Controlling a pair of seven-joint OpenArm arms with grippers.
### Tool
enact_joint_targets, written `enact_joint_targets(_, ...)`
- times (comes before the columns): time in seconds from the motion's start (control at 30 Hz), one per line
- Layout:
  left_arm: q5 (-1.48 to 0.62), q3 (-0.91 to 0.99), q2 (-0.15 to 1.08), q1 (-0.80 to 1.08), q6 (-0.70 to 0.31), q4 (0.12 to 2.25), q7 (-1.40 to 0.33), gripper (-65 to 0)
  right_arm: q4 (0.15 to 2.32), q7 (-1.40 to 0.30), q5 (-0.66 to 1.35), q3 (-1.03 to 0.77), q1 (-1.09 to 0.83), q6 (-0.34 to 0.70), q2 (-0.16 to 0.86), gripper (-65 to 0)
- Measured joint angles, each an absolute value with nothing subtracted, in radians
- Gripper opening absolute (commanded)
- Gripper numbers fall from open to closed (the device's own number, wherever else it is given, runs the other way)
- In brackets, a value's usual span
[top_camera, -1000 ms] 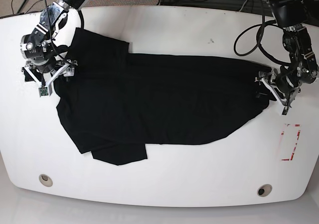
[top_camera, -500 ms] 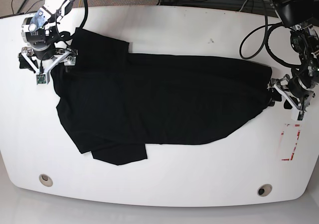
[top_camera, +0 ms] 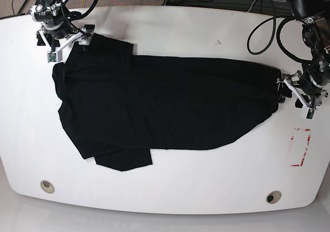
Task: Layout the t-shirt on the table in an organized manner, then fold the t-shirt properly
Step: 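Release the shirt edge and reposition both grippers along it, then regrasp the shirt edge with both grippers and pull it outward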
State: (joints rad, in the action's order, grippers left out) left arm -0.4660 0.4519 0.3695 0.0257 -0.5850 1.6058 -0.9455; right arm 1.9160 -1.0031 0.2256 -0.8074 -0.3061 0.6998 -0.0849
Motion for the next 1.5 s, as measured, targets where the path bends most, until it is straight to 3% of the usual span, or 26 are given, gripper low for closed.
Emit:
enact_joint_targets(0.5,-0.472,0.452,0.367,0.045,-0.585,1.608,-0.942,-23.3,1.797,-0.964,0.263,-0.801,-0.292,0.697,-0.075,-1.1)
enact_joint_targets(0.67,-0.470,0.452,0.367,0.056,-0.585,1.608,-0.942,-23.3,1.793,-0.949,0.260,-0.754,-0.295,0.694,-0.075,-12.2)
enact_joint_targets(0.9,-0.468,0.452,0.367,0.056,-0.585,1.608,-0.942,-23.5,1.792,-0.956,0.267,-0.738,-0.295,0.697,-0.082,-48.4)
enact_joint_targets(1.03,-0.468,0.452,0.367,0.056,-0.585,1.608,-0.943,-23.5,1.792,-0.968,0.267,-0.738,-0.298,0.696,-0.081,-65.0)
enact_joint_targets(1.5,-0.467,0.452,0.367,0.080,-0.585,1.607,-0.943,-23.5,1.987,-1.003,0.346,-0.721,-0.385,0.697,-0.102,-64.2)
